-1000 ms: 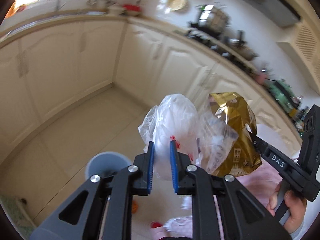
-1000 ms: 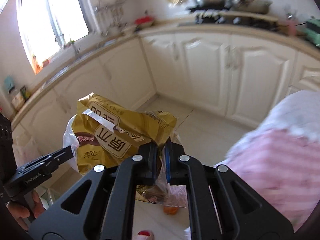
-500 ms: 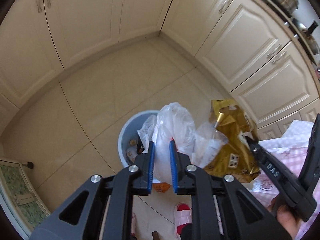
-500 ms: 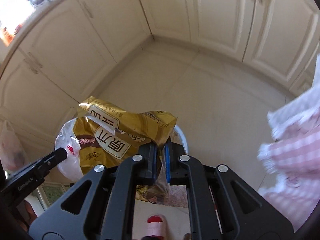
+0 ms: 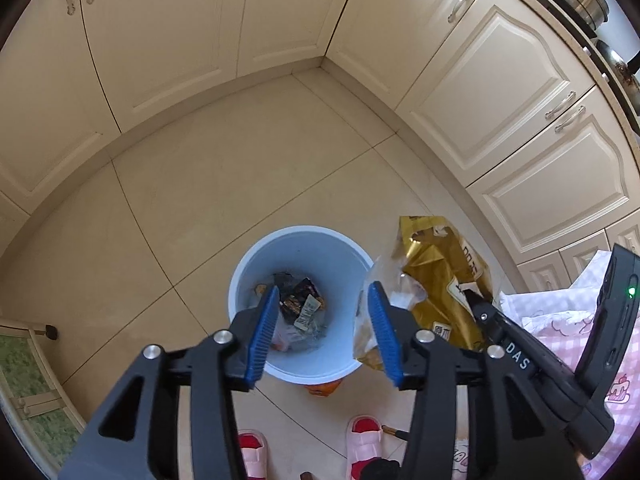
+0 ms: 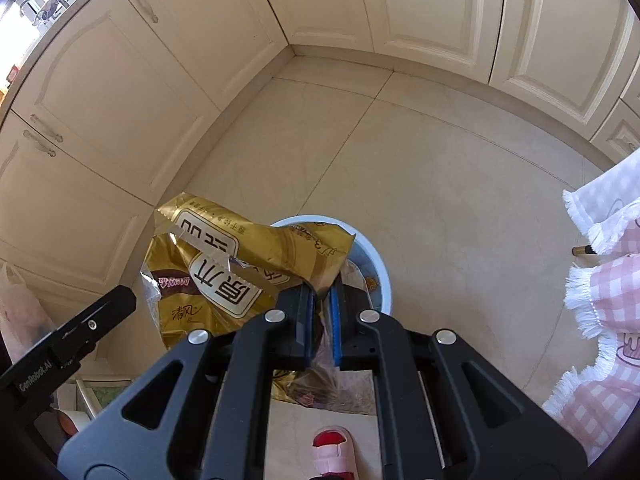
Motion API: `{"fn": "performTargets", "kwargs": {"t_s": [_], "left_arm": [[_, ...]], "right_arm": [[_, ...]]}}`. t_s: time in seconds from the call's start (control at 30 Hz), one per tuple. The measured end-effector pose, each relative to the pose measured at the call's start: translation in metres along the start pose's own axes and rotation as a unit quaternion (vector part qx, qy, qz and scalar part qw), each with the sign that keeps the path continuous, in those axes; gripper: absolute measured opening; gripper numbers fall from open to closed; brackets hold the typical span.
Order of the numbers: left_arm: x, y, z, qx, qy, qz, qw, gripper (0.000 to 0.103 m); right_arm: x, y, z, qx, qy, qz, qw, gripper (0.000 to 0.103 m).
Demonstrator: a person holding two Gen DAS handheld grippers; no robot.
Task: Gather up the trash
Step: 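Open the left tool, then the right, dropping both bags into the bin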
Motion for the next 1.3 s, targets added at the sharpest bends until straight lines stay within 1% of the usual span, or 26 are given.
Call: {"fn": "performTargets", "kwargs": {"t_s": [0.07, 0.17, 0.3, 0.4, 0.43, 0.5, 0.53, 0.57, 0.6, 0.73, 0.83, 0.87, 0.9, 0.93, 0.97, 1.03, 1.07, 1.13, 1.2, 1.23, 1.27, 1.3], "left_arm": [[0.003, 0.004, 0.001, 0.006, 0.0, -0.006, 1.0, 0.048], [0.008, 0.01, 0.0, 0.012, -0.002, -0.009, 0.9999, 0.048], [0.017, 0.018, -0.001, 0.014, -0.012, -0.014, 0.9997, 0.048], [0.026, 0.021, -0.001, 0.019, -0.02, -0.013, 0.9995, 0.048], [0.03, 0.022, -0.001, 0.021, -0.023, -0.013, 0.9994, 0.048], [0.036, 0.024, -0.003, 0.023, -0.03, -0.014, 0.9992, 0.048], [0.042, 0.025, -0.003, 0.024, -0.038, -0.02, 0.9988, 0.048], [0.046, 0.025, -0.004, 0.024, -0.042, -0.02, 0.9986, 0.048], [0.05, 0.024, -0.005, 0.021, -0.045, -0.018, 0.9986, 0.048], [0.071, 0.022, -0.004, 0.023, -0.058, -0.015, 0.998, 0.048], [0.083, 0.021, -0.003, 0.025, -0.064, -0.013, 0.9976, 0.048], [0.087, 0.022, -0.003, 0.025, -0.067, -0.014, 0.9973, 0.048], [0.092, 0.022, -0.003, 0.025, -0.07, -0.014, 0.9971, 0.048], [0.095, 0.023, -0.003, 0.026, -0.073, -0.015, 0.9969, 0.049], [0.096, 0.023, -0.003, 0.026, -0.075, -0.015, 0.9968, 0.05], [0.099, 0.023, -0.002, 0.027, -0.076, -0.016, 0.9966, 0.051], [0.1, 0.023, -0.001, 0.029, -0.075, -0.014, 0.9967, 0.051], [0.098, 0.022, -0.001, 0.031, -0.07, -0.014, 0.997, 0.051], [0.094, 0.019, 0.0, 0.027, -0.063, -0.012, 0.9976, 0.051], [0.091, 0.018, 0.001, 0.024, -0.061, -0.014, 0.9977, 0.051], [0.088, 0.017, 0.001, 0.022, -0.059, -0.015, 0.9979, 0.051], [0.085, 0.017, 0.002, 0.021, -0.056, -0.016, 0.9981, 0.051]], "right_arm": [[-0.003, 0.001, 0.001, 0.0, 0.001, -0.004, 1.0, 0.009], [-0.004, 0.005, 0.001, 0.001, -0.001, -0.008, 1.0, 0.01], [-0.002, 0.014, 0.0, 0.003, -0.004, -0.018, 1.0, 0.011], [0.001, 0.02, -0.002, 0.001, -0.005, -0.038, 0.999, 0.013], [0.002, 0.024, -0.003, 0.0, -0.006, -0.045, 0.999, 0.016], [0.006, 0.029, -0.004, 0.002, -0.011, -0.047, 0.999, 0.029], [0.009, 0.033, -0.004, 0.004, -0.014, -0.046, 0.999, 0.033], [0.011, 0.036, -0.004, 0.005, -0.016, -0.046, 0.999, 0.043], [0.014, 0.039, -0.003, 0.007, -0.02, -0.047, 0.999, 0.045], [0.023, 0.049, -0.003, 0.011, -0.023, -0.064, 0.998, 0.045], [0.033, 0.057, -0.004, 0.017, -0.037, -0.066, 0.997, 0.05], [0.036, 0.06, -0.005, 0.022, -0.04, -0.064, 0.997, 0.056], [0.039, 0.063, -0.006, 0.033, -0.042, -0.052, 0.997, 0.063], [0.041, 0.065, -0.007, 0.038, -0.041, -0.047, 0.997, 0.064], [0.042, 0.067, -0.008, 0.039, -0.038, -0.052, 0.997, 0.064], [0.042, 0.068, -0.009, 0.039, -0.023, -0.037, 0.998, 0.064], [0.04, 0.069, -0.008, 0.033, -0.006, -0.048, 0.998, 0.065], [0.035, 0.067, -0.007, 0.027, 0.019, -0.042, 0.999, 0.067], [0.038, 0.067, -0.008, 0.02, 0.014, -0.056, 0.998, 0.067], [0.038, 0.066, -0.01, 0.021, 0.009, -0.05, 0.999, 0.07], [0.035, 0.064, -0.011, 0.029, 0.014, -0.036, 0.999, 0.073], [0.032, 0.063, -0.011, 0.025, 0.019, -0.049, 0.998, 0.073]]}}
Point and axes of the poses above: each gripper's, at about its wrist camera, not at the fingertips, and x roughly against the way its jaws point, y to its left, z to its underside, the point moved 6 cm from there along -x, roughly the way its jaws point, and after that the axes turned 12 degrees about -z, right-handed, at the moved point
